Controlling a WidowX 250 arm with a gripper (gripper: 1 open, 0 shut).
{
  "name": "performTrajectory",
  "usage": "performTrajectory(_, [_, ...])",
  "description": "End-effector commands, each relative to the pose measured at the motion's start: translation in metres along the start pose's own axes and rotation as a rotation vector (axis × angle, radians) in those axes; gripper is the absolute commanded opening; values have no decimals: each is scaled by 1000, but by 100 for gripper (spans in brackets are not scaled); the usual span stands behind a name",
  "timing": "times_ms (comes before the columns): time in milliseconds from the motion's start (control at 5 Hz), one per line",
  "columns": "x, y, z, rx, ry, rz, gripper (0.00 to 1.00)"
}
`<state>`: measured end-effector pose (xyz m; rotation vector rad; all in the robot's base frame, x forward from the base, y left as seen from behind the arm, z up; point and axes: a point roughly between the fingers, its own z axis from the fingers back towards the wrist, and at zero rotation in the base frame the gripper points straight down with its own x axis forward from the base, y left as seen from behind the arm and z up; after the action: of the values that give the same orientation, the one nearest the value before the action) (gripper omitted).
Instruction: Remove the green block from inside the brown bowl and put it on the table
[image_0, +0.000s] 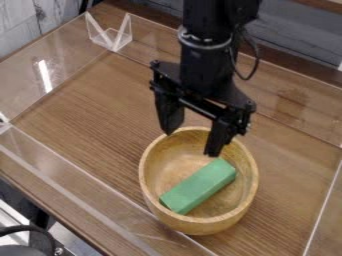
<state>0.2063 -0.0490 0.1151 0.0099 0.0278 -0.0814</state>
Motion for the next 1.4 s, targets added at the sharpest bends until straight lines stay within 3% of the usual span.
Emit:
performTrajectory(0, [-1,-5,5,-4,-62,-17,100])
performTrajectory(600, [-4,-13,-18,-14,-94,-52,100])
performTrajectory(1200, [-2,-9,-26,-31,-106,-71,100])
